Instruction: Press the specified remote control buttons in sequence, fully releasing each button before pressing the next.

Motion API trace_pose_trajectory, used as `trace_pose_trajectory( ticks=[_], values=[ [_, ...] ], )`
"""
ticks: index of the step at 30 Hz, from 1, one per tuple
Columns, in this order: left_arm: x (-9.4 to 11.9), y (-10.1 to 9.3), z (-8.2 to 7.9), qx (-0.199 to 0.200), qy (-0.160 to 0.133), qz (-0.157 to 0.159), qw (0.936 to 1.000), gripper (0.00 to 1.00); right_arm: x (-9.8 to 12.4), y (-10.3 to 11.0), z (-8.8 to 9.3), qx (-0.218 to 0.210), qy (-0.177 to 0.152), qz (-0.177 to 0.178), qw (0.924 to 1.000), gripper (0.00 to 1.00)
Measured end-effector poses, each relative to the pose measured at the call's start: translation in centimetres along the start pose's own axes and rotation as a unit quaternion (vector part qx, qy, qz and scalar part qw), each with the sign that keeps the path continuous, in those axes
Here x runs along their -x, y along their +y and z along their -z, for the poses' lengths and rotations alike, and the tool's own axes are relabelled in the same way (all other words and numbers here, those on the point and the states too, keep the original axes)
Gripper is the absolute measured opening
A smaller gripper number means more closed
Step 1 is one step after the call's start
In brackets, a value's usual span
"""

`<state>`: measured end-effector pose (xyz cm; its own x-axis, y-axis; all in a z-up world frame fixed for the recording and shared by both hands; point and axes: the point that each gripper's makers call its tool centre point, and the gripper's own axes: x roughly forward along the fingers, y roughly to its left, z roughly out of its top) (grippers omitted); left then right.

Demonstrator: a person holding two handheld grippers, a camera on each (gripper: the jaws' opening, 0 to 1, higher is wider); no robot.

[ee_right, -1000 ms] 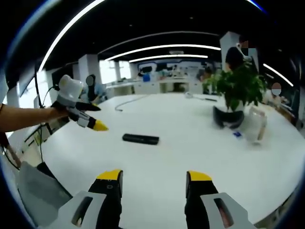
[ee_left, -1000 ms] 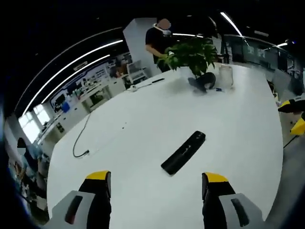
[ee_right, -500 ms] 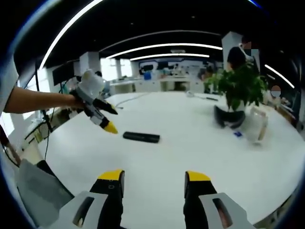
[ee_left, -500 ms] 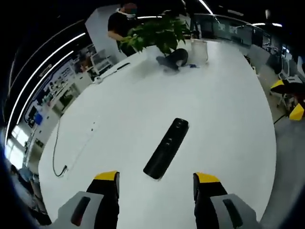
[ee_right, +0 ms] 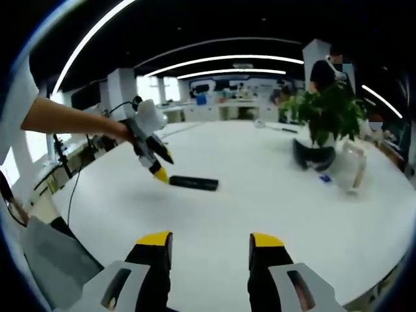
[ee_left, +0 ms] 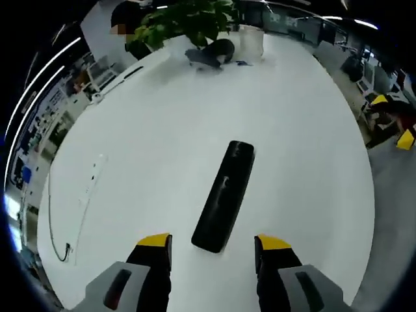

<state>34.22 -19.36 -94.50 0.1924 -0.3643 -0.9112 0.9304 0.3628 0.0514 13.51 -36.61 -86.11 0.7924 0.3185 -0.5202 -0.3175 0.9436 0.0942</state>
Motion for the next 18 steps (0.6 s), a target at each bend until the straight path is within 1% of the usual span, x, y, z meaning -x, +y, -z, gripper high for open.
trace_pose_trajectory(
  ticks=[1, 3, 4, 7, 11, 12, 13, 15, 16, 17, 18],
  values=[
    [-0.2, -0.1, 0.1, 0.003, 0.004, 0.01, 0.9999, 0.52, 0.0, 0.0, 0.0, 0.0, 0.001, 0.0, 1.0, 0.44],
    [-0.6, 0.2, 0.1, -0.006, 0.009, 0.013, 0.9999, 0.52, 0.0, 0.0, 0.1, -0.001, 0.003, 0.001, 1.0, 0.44],
    [-0.9, 0.2, 0.3, -0.009, 0.015, 0.017, 0.9997, 0.5, 0.0, 0.0, 0.2, -0.001, 0.004, 0.001, 1.0, 0.44],
    [-1.4, 0.3, 0.4, -0.007, 0.02, 0.027, 0.9994, 0.43, 0.0, 0.0, 0.3, -0.001, 0.008, 0.0, 1.0, 0.44],
    [-2.1, -0.2, 0.8, -0.003, 0.035, 0.058, 0.9977, 0.45, -0.1, 0.1, 0.4, -0.001, 0.011, -0.001, 0.9999, 0.42],
    [-2.3, -0.3, 0.8, 0.0, 0.039, 0.061, 0.9974, 0.45, -0.1, 0.1, 0.5, -0.001, 0.012, 0.0, 0.9999, 0.42],
    [-2.5, -0.3, 1.1, -0.011, 0.047, 0.065, 0.9967, 0.45, -0.1, 0.1, 0.5, -0.002, 0.013, 0.0, 0.9999, 0.42],
    [-2.8, 0.0, 1.9, -0.045, 0.071, 0.061, 0.9946, 0.43, -0.1, 0.1, 0.5, -0.002, 0.013, 0.0, 0.9999, 0.42],
    [-2.7, 0.1, 2.0, -0.045, 0.075, 0.055, 0.9946, 0.4, -0.1, 0.1, 0.6, -0.001, 0.014, 0.0, 0.9999, 0.42],
    [-2.8, 0.2, 1.5, -0.043, 0.065, 0.058, 0.9953, 0.38, -0.1, 0.1, 0.6, 0.0, 0.015, 0.0, 0.9999, 0.42],
    [-2.8, 0.2, 1.4, -0.035, 0.068, 0.062, 0.9952, 0.39, -0.1, 0.2, 0.7, 0.0, 0.016, -0.001, 0.9999, 0.42]
  ],
)
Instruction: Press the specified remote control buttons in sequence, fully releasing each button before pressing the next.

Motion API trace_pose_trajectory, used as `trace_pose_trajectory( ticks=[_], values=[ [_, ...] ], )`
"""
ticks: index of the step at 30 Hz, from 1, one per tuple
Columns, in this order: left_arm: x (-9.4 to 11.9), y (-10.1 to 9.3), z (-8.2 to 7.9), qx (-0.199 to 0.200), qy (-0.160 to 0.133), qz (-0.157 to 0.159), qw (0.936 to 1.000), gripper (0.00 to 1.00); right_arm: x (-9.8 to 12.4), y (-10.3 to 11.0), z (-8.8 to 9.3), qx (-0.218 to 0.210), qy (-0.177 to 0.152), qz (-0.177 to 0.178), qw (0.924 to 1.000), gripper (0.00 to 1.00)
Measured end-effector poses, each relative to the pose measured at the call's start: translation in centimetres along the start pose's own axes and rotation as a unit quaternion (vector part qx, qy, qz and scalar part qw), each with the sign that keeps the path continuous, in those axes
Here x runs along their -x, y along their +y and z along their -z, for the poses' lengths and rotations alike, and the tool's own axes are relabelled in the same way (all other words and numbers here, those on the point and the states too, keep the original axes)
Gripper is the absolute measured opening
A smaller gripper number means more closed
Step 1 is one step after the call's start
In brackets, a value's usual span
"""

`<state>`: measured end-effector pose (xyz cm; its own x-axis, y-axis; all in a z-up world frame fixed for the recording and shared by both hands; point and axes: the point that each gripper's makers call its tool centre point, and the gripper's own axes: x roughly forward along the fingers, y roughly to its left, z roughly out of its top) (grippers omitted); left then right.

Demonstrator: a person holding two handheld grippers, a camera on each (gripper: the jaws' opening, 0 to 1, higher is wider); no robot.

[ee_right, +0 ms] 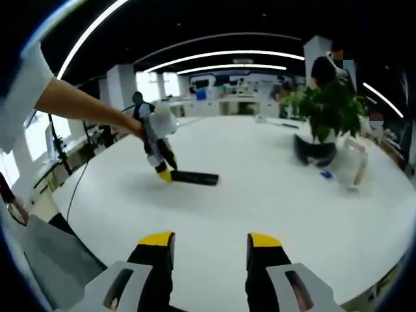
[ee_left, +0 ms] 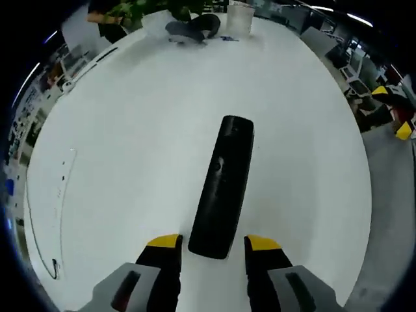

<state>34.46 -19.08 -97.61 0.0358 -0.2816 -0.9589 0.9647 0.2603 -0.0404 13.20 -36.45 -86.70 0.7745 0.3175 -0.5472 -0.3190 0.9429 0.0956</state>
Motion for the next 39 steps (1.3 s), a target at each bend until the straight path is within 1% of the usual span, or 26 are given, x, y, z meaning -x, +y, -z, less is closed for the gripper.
trace_pose_trajectory(
  ticks=[1, 2, 3, 4, 5, 7, 9, 11, 12, 13, 14, 16, 19, 23, 26, 29, 33, 35, 36, 39],
  values=[
    [0.0, 0.0, 0.0, -0.005, 0.004, 0.004, 1.0, 0.38, 0.0, 0.0, 0.0, 0.0, 0.001, 0.0, 1.0, 0.42],
    [0.0, 0.1, 0.2, -0.023, 0.011, 0.0, 0.9997, 0.37, 0.0, 0.0, 0.0, 0.0, 0.001, 0.0, 1.0, 0.42],
    [0.0, 0.5, 0.3, -0.05, 0.019, -0.012, 0.9985, 0.34, 0.0, 0.0, 0.0, 0.0, 0.001, 0.0, 1.0, 0.41],
    [-0.1, -0.2, 0.3, -0.08, 0.021, 0.003, 0.9966, 0.32, 0.0, 0.1, 0.1, 0.001, 0.002, -0.001, 1.0, 0.41],
    [0.0, 0.0, 0.2, -0.066, 0.025, -0.003, 0.9975, 0.32, 0.0, 0.1, 0.1, 0.001, 0.003, -0.002, 1.0, 0.41],
    [-0.1, 0.0, 0.2, -0.066, 0.032, -0.005, 0.9973, 0.31, -0.1, 0.2, 0.1, 0.004, 0.003, -0.002, 1.0, 0.41],
    [0.0, -0.1, 0.3, -0.075, 0.034, -0.004, 0.9966, 0.31, -0.1, 0.3, 0.0, 0.004, 0.003, -0.003, 1.0, 0.41],
    [-0.1, -0.1, 0.2, -0.072, 0.036, -0.005, 0.9967, 0.29, -0.1, 0.2, 0.0, 0.003, 0.003, -0.003, 1.0, 0.4],
    [-0.1, -0.3, 0.2, -0.079, 0.041, -0.004, 0.996, 0.27, 0.0, 0.2, 0.0, 0.003, 0.002, -0.003, 1.0, 0.4],
    [-0.1, -0.5, 0.2, -0.083, 0.045, -0.004, 0.9956, 0.24, 0.0, 0.2, 0.0, 0.003, 0.001, -0.003, 1.0, 0.4],
    [-0.1, -0.8, 0.2, -0.083, 0.054, -0.008, 0.995, 0.23, 0.0, 0.2, -0.1, 0.003, 0.0, -0.003, 1.0, 0.4],
    [-0.1, -0.8, 0.2, -0.083, 0.065, -0.017, 0.9943, 0.23, 0.0, 0.2, -0.1, 0.002, -0.001, -0.004, 1.0, 0.4],
    [0.0, -0.9, 0.3, -0.073, 0.067, -0.018, 0.9949, 0.22, 0.1, 0.2, -0.2, 0.003, -0.003, -0.003, 1.0, 0.39],
    [0.0, -1.1, 0.2, -0.077, 0.075, -0.019, 0.994, 0.22, 0.0, 0.3, -0.2, 0.005, -0.003, -0.004, 1.0, 0.39],
    [0.0, -1.7, 0.2, -0.076, 0.083, -0.021, 0.9934, 0.22, 0.0, 0.3, -0.1, 0.004, 0.0, -0.006, 1.0, 0.39],
    [0.0, -2.0, 0.3, -0.084, 0.086, -0.022, 0.9925, 0.22, 0.0, 0.2, -0.2, 0.003, -0.001, -0.005, 1.0, 0.38],
    [0.0, -2.2, 0.5, -0.071, 0.084, -0.022, 0.9936, 0.22, 0.0, 0.2, -0.1, 0.003, -0.001, -0.005, 1.0, 0.38],
    [0.0, -2.6, 0.7, -0.066, 0.084, -0.022, 0.9941, 0.22, 0.0, 0.2, -0.1, 0.003, 0.0, -0.006, 1.0, 0.38],
    [0.0, -3.1, 0.7, -0.066, 0.086, -0.022, 0.9939, 0.22, 0.0, 0.3, -0.1, 0.003, 0.0, -0.006, 1.0, 0.37],
    [0.0, -4.2, 0.9, -0.08, 0.091, -0.022, 0.9924, 0.22, 0.0, 0.3, -0.1, 0.004, 0.001, -0.006, 1.0, 0.37]
  ],
)
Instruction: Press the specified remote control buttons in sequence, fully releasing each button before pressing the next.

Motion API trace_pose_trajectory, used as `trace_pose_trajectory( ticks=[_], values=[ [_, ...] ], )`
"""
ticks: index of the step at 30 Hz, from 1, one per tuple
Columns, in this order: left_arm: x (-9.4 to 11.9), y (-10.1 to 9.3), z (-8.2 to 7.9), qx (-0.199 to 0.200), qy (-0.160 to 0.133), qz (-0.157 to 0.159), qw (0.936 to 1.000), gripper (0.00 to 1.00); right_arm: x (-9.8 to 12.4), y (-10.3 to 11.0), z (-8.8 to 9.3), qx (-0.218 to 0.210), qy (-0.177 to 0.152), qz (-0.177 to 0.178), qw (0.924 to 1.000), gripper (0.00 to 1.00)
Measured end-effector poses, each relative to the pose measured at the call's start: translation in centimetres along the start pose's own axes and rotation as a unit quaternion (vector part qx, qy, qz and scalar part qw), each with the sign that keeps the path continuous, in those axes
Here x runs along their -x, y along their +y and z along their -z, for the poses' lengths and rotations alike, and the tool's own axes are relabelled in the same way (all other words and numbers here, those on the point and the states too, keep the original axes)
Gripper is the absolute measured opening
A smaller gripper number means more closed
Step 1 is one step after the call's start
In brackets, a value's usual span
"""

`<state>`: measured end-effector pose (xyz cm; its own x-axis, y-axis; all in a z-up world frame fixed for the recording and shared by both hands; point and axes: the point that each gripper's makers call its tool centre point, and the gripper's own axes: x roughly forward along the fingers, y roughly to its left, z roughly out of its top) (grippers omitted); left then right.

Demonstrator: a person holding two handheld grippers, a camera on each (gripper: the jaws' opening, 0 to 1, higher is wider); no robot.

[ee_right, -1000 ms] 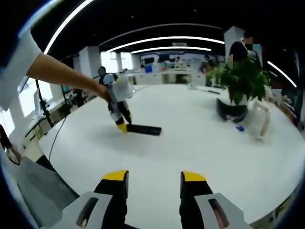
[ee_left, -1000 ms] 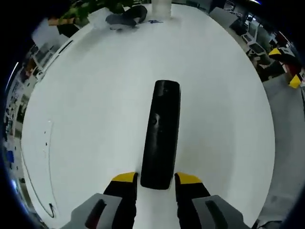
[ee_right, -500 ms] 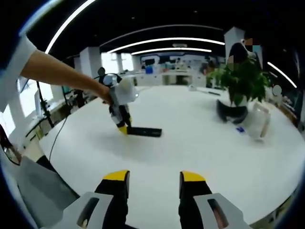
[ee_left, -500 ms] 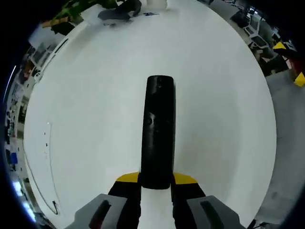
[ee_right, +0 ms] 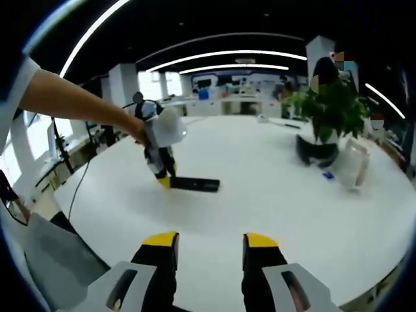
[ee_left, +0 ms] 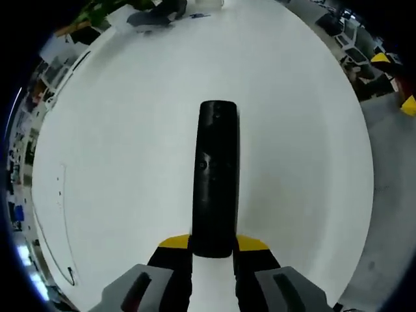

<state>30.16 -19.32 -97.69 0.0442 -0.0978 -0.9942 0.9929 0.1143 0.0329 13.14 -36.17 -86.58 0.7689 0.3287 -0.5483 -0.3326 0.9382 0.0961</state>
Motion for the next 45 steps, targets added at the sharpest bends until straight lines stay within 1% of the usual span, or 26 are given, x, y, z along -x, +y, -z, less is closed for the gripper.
trace_pose_trajectory(
  ticks=[4, 7, 12, 17, 20, 23, 27, 35, 39, 41, 45],
  values=[
    [0.0, -1.0, 0.1, -0.012, 0.005, -0.002, 0.9999, 0.22, -0.1, 0.2, 0.2, 0.002, 0.005, -0.005, 1.0, 0.36],
    [0.0, -1.4, 0.2, 0.003, -0.002, -0.001, 1.0, 0.22, -0.1, 0.3, 0.2, 0.006, 0.007, -0.007, 0.9999, 0.36],
    [0.0, -2.4, 0.3, 0.011, -0.013, -0.002, 0.9999, 0.22, 0.0, 0.2, 0.2, -0.001, 0.004, -0.007, 1.0, 0.34],
    [0.0, -3.1, 0.3, 0.017, -0.017, -0.001, 0.9997, 0.22, 0.1, 0.3, 0.2, -0.002, 0.004, -0.012, 0.9999, 0.31],
    [0.0, -3.6, 0.3, 0.019, -0.014, -0.001, 0.9997, 0.22, 0.3, 0.1, -0.1, -0.005, -0.003, -0.009, 0.9999, 0.3],
    [0.0, -4.2, 0.4, 0.016, -0.008, 0.0, 0.9998, 0.22, 0.3, 0.1, 0.0, -0.014, -0.001, -0.013, 0.9998, 0.26],
    [0.0, -5.0, 0.5, 0.01, -0.005, 0.0, 0.9999, 0.22, 0.3, 0.3, 0.0, -0.013, 0.002, -0.017, 0.9998, 0.22],
    [0.1, -6.8, 0.7, 0.015, -0.014, -0.001, 0.9998, 0.22, 0.4, 0.4, 0.0, -0.017, 0.003, -0.018, 0.9997, 0.15],
    [0.2, -7.4, 0.7, 0.015, -0.014, 0.0, 0.9998, 0.22, 0.4, 0.3, 0.2, -0.017, 0.009, -0.015, 0.9997, 0.04],
    [0.2, -7.7, 0.7, 0.016, -0.013, 0.0, 0.9998, 0.22, 0.5, 0.0, 0.3, -0.023, 0.011, -0.012, 0.9996, 0.0],
    [0.2, -8.6, 0.7, 0.013, -0.009, 0.001, 0.9999, 0.22, 0.5, -0.1, 0.4, -0.033, 0.015, -0.011, 0.9993, 0.0]
  ],
)
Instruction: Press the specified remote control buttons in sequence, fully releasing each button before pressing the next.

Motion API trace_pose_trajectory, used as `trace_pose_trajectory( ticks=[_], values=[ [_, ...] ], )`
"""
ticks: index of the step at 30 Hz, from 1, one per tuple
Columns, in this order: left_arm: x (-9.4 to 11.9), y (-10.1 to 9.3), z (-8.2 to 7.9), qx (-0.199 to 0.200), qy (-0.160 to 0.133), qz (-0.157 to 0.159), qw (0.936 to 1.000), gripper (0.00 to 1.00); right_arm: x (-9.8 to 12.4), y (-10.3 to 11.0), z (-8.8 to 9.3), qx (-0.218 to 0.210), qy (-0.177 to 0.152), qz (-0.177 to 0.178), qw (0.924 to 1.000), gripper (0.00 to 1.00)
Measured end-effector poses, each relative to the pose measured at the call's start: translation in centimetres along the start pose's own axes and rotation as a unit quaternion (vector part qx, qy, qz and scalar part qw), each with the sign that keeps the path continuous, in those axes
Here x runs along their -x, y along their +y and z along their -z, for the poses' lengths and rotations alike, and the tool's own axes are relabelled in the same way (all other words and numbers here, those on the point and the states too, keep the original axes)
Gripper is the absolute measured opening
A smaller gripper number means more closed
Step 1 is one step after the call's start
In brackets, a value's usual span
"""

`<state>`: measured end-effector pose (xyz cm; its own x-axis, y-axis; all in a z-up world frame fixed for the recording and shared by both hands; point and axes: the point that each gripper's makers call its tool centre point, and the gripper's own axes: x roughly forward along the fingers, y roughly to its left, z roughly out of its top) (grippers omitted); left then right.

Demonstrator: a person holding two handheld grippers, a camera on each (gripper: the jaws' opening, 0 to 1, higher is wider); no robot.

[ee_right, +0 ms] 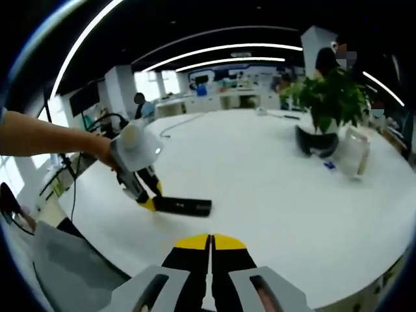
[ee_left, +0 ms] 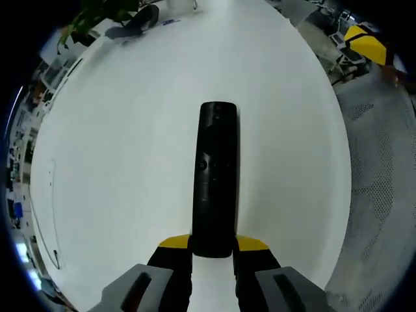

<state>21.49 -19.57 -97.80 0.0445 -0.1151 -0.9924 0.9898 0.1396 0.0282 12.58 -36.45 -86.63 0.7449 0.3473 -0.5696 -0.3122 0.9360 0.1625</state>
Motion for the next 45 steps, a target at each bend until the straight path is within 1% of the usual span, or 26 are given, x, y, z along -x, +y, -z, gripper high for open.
trace_pose_trajectory(
  ticks=[3, 5, 8, 12, 16, 19, 24, 25, 28, 31, 33, 36, 41, 43, 45],
  values=[
    [0.0, -0.7, 0.0, 0.007, 0.007, -0.001, 1.0, 0.22, 0.0, 0.0, 0.1, -0.003, 0.003, 0.0, 1.0, 0.0],
    [0.0, -1.3, 0.0, -0.001, 0.013, -0.002, 0.9999, 0.22, 0.0, 0.1, 0.1, -0.01, 0.003, -0.006, 0.9999, 0.0],
    [0.1, -2.1, 0.1, 0.001, 0.02, -0.002, 0.9998, 0.22, 0.1, 0.1, 0.1, -0.013, 0.005, -0.007, 0.9999, 0.0],
    [0.2, -2.8, 0.3, 0.01, 0.013, -0.003, 0.9999, 0.22, 0.1, 0.3, 0.2, -0.017, 0.008, -0.012, 0.9998, 0.0],
    [0.3, -3.6, 0.3, 0.018, -0.002, -0.003, 0.9998, 0.22, 0.1, 0.5, 0.4, -0.019, 0.014, -0.019, 0.9995, 0.0],
    [0.3, -4.0, 0.3, 0.024, -0.01, -0.003, 0.9997, 0.22, 0.1, 0.8, 0.7, -0.018, 0.023, -0.024, 0.9993, 0.0],
    [0.4, -5.5, 0.4, 0.027, -0.019, -0.003, 0.9995, 0.22, 0.0, 1.2, 1.1, -0.013, 0.038, -0.029, 0.9988, 0.0],
    [0.4, -5.7, 0.4, 0.027, -0.019, -0.003, 0.9995, 0.23, -0.1, 1.3, 1.3, -0.009, 0.042, -0.03, 0.9986, 0.0],
    [0.5, -6.5, 0.4, 0.027, -0.017, -0.003, 0.9995, 0.23, -0.3, 0.9, 1.7, 0.008, 0.054, -0.014, 0.9984, 0.0],
    [0.6, -7.4, 0.4, 0.026, -0.016, -0.002, 0.9995, 0.23, -0.3, 1.0, 1.6, 0.004, 0.05, -0.02, 0.9985, 0.0],
    [0.6, -7.9, 0.4, 0.01, -0.023, -0.001, 0.9997, 0.23, -0.4, 0.9, 1.8, -0.001, 0.057, -0.021, 0.9981, 0.0],
    [0.6, -8.6, 0.5, 0.011, -0.026, -0.001, 0.9996, 0.23, -0.5, 1.2, 2.3, -0.004, 0.074, -0.027, 0.9969, 0.0],
    [0.7, -9.6, 0.4, 0.012, -0.029, -0.001, 0.9995, 0.23, -0.5, 1.1, 2.3, 0.005, 0.075, -0.023, 0.9969, 0.0],
    [0.6, -9.9, 0.4, 0.011, -0.028, 0.0, 0.9996, 0.23, -0.4, 0.9, 2.2, 0.002, 0.071, -0.02, 0.9973, 0.0],
    [0.6, -10.1, 0.4, 0.015, -0.024, -0.001, 0.9996, 0.23, -0.5, 0.8, 2.4, -0.006, 0.075, -0.02, 0.9969, 0.0]
  ],
)
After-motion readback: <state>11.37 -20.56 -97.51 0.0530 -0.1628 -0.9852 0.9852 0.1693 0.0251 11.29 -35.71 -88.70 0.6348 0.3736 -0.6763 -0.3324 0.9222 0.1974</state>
